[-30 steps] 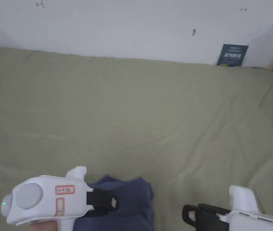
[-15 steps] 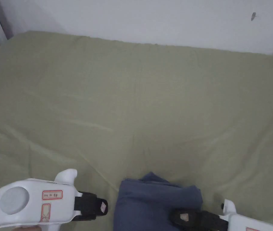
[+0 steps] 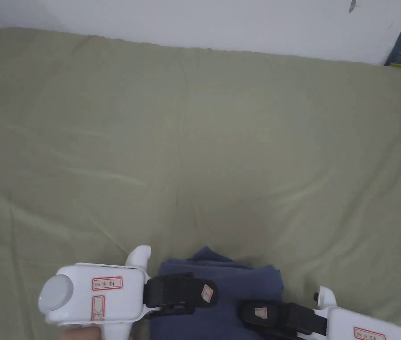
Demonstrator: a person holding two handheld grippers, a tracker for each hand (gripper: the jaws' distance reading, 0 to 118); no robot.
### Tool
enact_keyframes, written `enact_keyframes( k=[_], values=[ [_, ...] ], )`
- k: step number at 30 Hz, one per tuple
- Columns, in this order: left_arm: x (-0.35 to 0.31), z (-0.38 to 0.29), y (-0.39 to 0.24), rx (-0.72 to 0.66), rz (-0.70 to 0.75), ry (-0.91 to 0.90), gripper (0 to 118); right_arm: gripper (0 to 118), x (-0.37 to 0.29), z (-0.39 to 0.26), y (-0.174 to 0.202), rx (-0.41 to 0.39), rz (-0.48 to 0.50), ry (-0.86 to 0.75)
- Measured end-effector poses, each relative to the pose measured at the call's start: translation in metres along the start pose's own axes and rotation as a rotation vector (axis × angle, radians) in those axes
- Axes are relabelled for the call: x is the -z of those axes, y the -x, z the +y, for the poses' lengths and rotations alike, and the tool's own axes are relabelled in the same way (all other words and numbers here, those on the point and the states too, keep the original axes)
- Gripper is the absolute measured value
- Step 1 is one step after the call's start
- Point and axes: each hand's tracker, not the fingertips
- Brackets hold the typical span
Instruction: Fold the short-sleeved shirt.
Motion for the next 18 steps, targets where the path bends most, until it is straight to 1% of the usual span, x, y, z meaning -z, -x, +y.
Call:
enact_keyframes(
  k=[1,2,3,4,5,6,8,10,11,13,18],
  values=[
    [0.0,-0.001,-0.003,0.007,0.005,0.001,112,1,0.0,0.0,0.001,0.0,-0.003,-0.003],
    [-0.005,0.0,-0.005,0.035,0.048,-0.017,93,1,-0.001,0.0,0.002,0.002,-0.004,-0.003],
    [-0.011,0.002,-0.004,0.074,0.135,-0.032,51,1,-0.002,-0.001,0.004,0.001,-0.005,-0.004],
    [-0.015,0.004,0.0,0.07,0.184,-0.026,27,1,-0.002,-0.001,0.007,-0.01,-0.018,-0.002],
    [-0.016,0.007,0.013,0.027,0.134,0.011,27,1,-0.002,-0.002,0.011,-0.03,-0.036,-0.001],
    [-0.018,0.006,0.012,0.004,0.093,0.013,27,1,-0.004,0.0,0.012,-0.046,-0.057,0.001],
    [-0.024,0.009,0.007,0.037,0.121,0.002,27,1,-0.006,-0.001,0.023,-0.077,-0.094,-0.001],
    [-0.031,0.008,-0.001,0.011,0.084,0.007,27,1,-0.01,-0.002,0.033,-0.123,-0.137,-0.003],
    [-0.04,0.01,-0.003,0.017,0.093,0.004,27,1,-0.012,-0.002,0.038,-0.139,-0.141,0.001],
    [-0.072,0.018,0.004,0.022,0.117,-0.002,27,1,-0.017,-0.002,0.046,-0.163,-0.161,-0.003],
    [-0.193,0.046,0.002,0.05,0.337,-0.049,27,1,-0.031,0.004,0.056,-0.191,-0.169,-0.035]
  ],
)
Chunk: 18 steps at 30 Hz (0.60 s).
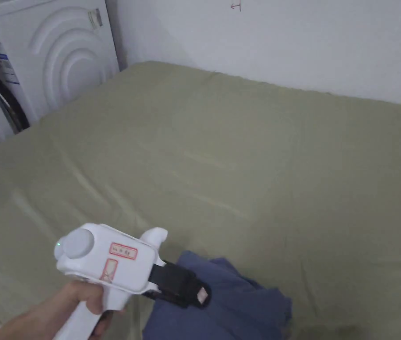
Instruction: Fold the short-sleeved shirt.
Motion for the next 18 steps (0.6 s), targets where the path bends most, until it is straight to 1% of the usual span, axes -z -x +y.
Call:
enact_keyframes(
  k=[4,5,7,10,14,15,17,18],
  values=[
    [-0.081,0.038,0.058,-0.034,0.162,0.019,27,1,-0.013,0.006,-0.002,-0.009,-0.017,-0.037],
    [-0.097,0.047,0.072,-0.049,0.184,0.025,27,1,-0.016,0.007,-0.001,-0.013,-0.03,-0.047],
    [-0.116,0.066,0.099,-0.089,0.158,0.039,27,1,-0.021,0.009,0.0,-0.017,-0.062,-0.068],
    [-0.124,0.085,0.127,-0.14,0.177,0.039,27,1,-0.029,0.009,0.003,-0.008,-0.105,-0.102],
    [-0.114,0.092,0.136,-0.148,0.173,0.065,28,1,-0.04,0.01,-0.003,0.013,-0.105,-0.126],
    [-0.114,0.091,0.136,-0.141,0.165,0.075,36,1,-0.042,0.01,-0.004,0.012,-0.107,-0.128],
    [-0.112,0.091,0.132,-0.114,0.259,0.056,104,1,-0.036,0.007,0.004,0.013,-0.129,-0.129],
    [-0.114,0.089,0.131,-0.101,0.349,0.029,118,1,-0.037,0.006,0.003,0.013,-0.131,-0.128]
  ],
)
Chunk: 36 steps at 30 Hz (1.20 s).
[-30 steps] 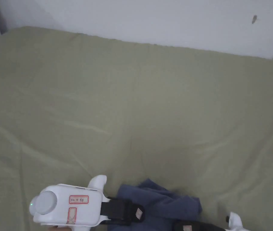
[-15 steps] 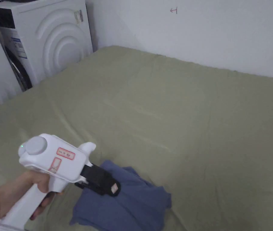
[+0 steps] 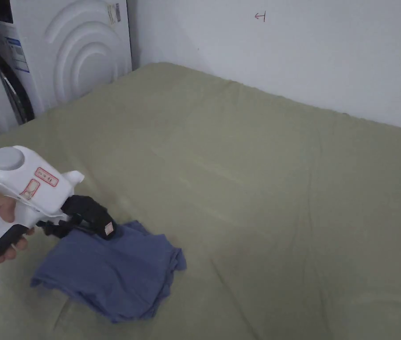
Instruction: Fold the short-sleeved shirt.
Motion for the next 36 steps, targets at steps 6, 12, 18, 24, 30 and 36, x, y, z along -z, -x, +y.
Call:
enact_keyframes(
  k=[6,12,18,24,30,36],
  values=[
    [-0.023,-0.032,-0.018,-0.007,0.084,-0.104,118,1,-0.006,-0.004,0.016,-0.033,0.019,-0.003],
    [-0.033,-0.088,-0.113,0.084,0.073,-0.311,0,1,-0.027,-0.005,0.046,-0.227,-0.082,-0.067],
    [-0.005,-0.123,-0.24,0.231,0.091,-0.498,0,1,-0.043,-0.019,0.109,-0.582,-0.421,-0.253],
    [0.024,-0.195,-0.4,0.362,0.105,-0.815,0,1,-0.063,-0.037,0.165,-0.775,-0.615,-0.584],
    [0.018,-0.25,-0.467,0.446,0.132,-1.035,0,1,-0.103,-0.065,0.191,-0.927,-0.731,-0.806],
    [0.018,-0.26,-0.474,0.507,0.191,-1.067,0,1,-0.125,-0.08,0.19,-0.955,-0.741,-0.859]
  ],
)
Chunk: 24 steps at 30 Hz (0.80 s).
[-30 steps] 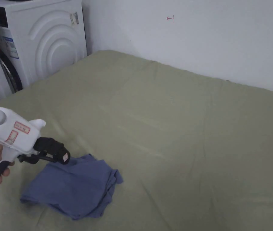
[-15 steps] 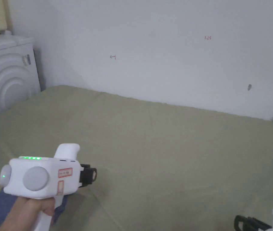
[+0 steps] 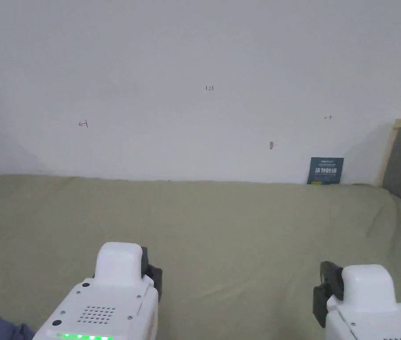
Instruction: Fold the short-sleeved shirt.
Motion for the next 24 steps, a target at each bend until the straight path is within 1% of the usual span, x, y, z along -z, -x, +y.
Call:
enact_keyframes(
  k=[1,3,6,8,11,12,13,14,15,16,17,18,19,20,22,24],
  values=[
    [-0.007,0.004,-0.004,-0.013,0.0,-0.003,0,1,-0.002,-0.001,-0.003,0.022,0.007,0.005],
    [-0.009,0.003,-0.002,-0.024,0.007,-0.004,0,1,0.0,-0.003,-0.008,0.039,0.008,0.01],
    [-0.009,0.002,0.005,-0.032,0.028,0.004,0,1,0.001,-0.005,-0.011,0.043,0.019,0.017],
    [-0.01,0.001,0.007,-0.057,0.033,0.01,0,1,0.002,-0.005,-0.012,0.065,0.035,0.018],
    [-0.009,0.003,0.01,-0.063,0.041,0.008,2,1,0.006,-0.005,-0.009,0.061,0.027,0.021],
    [-0.009,0.005,0.008,-0.051,0.042,0.003,3,2,0.007,-0.005,-0.009,0.061,0.029,0.02],
    [-0.008,0.006,0.01,-0.043,0.042,0.006,9,5,0.008,-0.004,-0.009,0.061,0.031,0.022],
    [-0.006,0.007,0.008,-0.033,0.061,0.01,30,15,0.011,-0.004,-0.007,0.06,0.034,0.022],
    [-0.002,0.007,0.008,-0.024,0.078,0.027,71,37,0.013,-0.004,-0.007,0.056,0.025,0.023],
    [0.0,0.006,0.009,-0.027,0.075,0.025,116,80,0.015,-0.004,-0.006,0.053,0.016,0.023],
    [-0.003,0.004,0.016,-0.054,0.067,-0.047,118,111,0.017,-0.004,-0.006,0.049,0.011,0.023],
    [-0.003,0.003,0.016,-0.004,0.084,0.002,118,118,0.014,-0.006,-0.007,0.022,-0.005,-0.055],
    [-0.004,0.003,0.017,0.004,0.104,-0.001,118,118,0.014,-0.008,-0.007,0.027,0.013,-0.016],
    [-0.005,0.003,0.017,0.004,0.102,0.0,118,118,0.016,-0.009,-0.006,0.021,0.0,-0.003],
    [-0.006,0.004,0.016,0.001,0.102,0.001,118,118,0.014,-0.007,-0.005,0.006,-0.002,0.0],
    [-0.002,0.008,0.017,0.008,0.105,0.034,118,118,0.014,-0.008,-0.006,0.011,-0.002,-0.001]
  ],
)
